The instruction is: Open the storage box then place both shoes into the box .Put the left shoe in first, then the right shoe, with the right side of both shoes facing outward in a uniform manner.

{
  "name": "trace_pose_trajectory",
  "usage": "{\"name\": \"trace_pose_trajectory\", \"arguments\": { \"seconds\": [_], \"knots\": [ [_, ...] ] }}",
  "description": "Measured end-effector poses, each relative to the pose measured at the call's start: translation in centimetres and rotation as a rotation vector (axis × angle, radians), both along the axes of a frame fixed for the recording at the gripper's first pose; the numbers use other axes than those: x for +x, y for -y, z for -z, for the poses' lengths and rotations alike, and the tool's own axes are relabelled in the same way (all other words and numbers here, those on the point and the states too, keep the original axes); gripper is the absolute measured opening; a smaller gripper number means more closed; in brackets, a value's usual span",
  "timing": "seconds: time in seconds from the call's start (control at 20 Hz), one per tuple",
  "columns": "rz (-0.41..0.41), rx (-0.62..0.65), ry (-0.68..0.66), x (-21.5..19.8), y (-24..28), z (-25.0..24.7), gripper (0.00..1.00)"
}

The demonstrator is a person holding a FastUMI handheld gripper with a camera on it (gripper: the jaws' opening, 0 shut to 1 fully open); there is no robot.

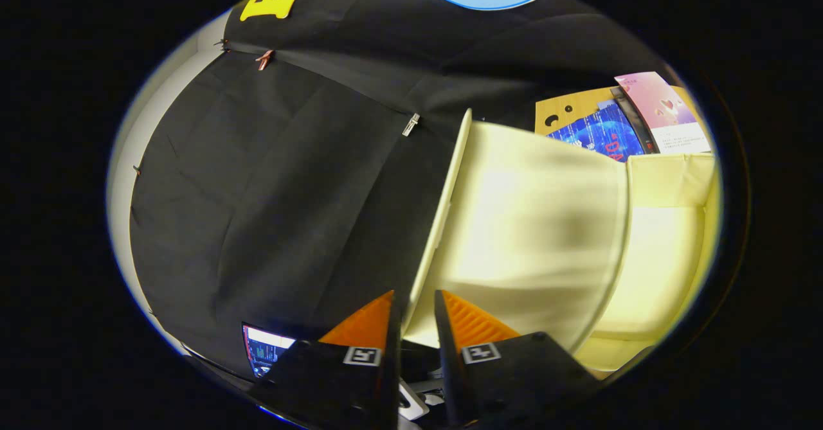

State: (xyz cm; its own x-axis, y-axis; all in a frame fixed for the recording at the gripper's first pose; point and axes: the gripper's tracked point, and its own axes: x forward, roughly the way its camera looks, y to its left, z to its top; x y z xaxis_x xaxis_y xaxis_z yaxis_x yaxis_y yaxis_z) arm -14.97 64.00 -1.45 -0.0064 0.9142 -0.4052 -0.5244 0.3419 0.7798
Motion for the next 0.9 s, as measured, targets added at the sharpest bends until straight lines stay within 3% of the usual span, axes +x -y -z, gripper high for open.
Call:
{"name": "trace_pose_trajectory", "arguments": {
  "seconds": [0.2,0.4,0.7,0.9],
  "knots": [
    [0.033,-0.032,0.116,1.8,2.5,0.4,0.97],
    [0.130,-0.057,0.307,5.6,7.6,-0.2,0.98],
    [0.339,-0.190,0.586,14.5,21.1,1.3,0.98],
    [0.463,-0.322,0.649,18.7,31.5,4.8,0.98]
  ]
}}
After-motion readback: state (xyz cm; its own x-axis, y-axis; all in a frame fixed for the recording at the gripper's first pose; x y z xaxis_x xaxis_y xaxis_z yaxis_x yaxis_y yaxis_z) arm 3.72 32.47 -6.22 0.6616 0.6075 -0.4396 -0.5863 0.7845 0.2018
